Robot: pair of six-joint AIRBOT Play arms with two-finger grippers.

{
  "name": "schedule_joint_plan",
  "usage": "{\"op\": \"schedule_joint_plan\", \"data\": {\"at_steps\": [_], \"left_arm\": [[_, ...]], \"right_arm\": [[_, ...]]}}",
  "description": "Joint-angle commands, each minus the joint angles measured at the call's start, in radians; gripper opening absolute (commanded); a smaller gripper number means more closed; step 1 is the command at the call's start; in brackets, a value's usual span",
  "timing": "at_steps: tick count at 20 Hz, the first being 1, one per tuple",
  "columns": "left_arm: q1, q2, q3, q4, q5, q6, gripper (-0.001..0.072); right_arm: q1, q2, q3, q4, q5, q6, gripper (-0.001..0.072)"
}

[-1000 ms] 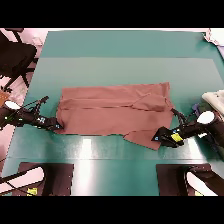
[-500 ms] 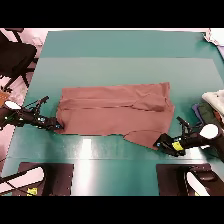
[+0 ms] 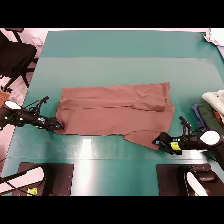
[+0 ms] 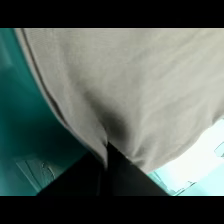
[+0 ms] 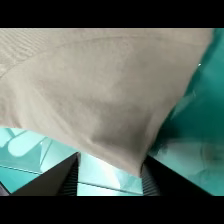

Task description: Fold the shirts.

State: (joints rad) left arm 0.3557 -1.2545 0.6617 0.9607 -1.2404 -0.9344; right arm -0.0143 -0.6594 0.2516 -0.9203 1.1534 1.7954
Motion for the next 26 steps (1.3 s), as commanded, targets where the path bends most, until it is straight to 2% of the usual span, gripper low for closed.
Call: {"op": "schedule_joint_plan", "data": {"at_steps": [1,3,4,6,9,12,14,16,18,22,26], "left_arm": [[0.0,0.001,0.001,-0.002,-0.001,0.0,0.0023],[0.0,0.001,0.001,-0.003,-0.006,-0.001,0.0023],[0.0,0.001,0.002,-0.004,-0.013,-0.001,0.0022],[0.0,0.001,0.023,-0.005,-0.041,-0.001,0.0022],[0.0,0.01,0.083,-0.058,-0.111,0.0,0.0022],[0.0,0.037,0.161,-0.14,-0.168,0.0,0.0021],[0.0,0.073,0.204,-0.181,-0.173,0.0,0.0021],[0.0,0.097,0.259,-0.213,-0.169,0.0,0.0021],[0.0,0.104,0.31,-0.259,-0.158,0.0,0.0021],[0.0,0.104,0.327,-0.347,-0.039,0.058,0.0021],[-0.001,0.099,0.327,-0.417,0.135,0.163,0.0021]], "right_arm": [[0.002,-0.089,-0.002,0.116,-0.029,-0.115,0.0314],[0.003,-0.151,-0.001,0.219,-0.041,-0.204,0.0078],[0.003,-0.176,0.007,0.251,-0.04,-0.237,0.0019],[0.003,-0.194,0.043,0.266,-0.029,-0.271,0.0018],[0.002,-0.124,0.122,0.265,-0.029,-0.27,0.0017],[0.0,-0.027,0.22,0.249,-0.053,-0.242,0.0016],[-0.002,0.009,0.286,0.183,-0.065,-0.212,0.0016],[-0.021,-0.012,0.348,0.159,-0.058,-0.211,0.0016],[-0.052,-0.079,0.404,0.161,-0.047,-0.268,0.0017],[-0.104,-0.271,0.537,0.164,-0.046,-0.386,0.0018],[-0.147,-0.462,0.68,0.169,-0.042,-0.467,0.0018]]}}
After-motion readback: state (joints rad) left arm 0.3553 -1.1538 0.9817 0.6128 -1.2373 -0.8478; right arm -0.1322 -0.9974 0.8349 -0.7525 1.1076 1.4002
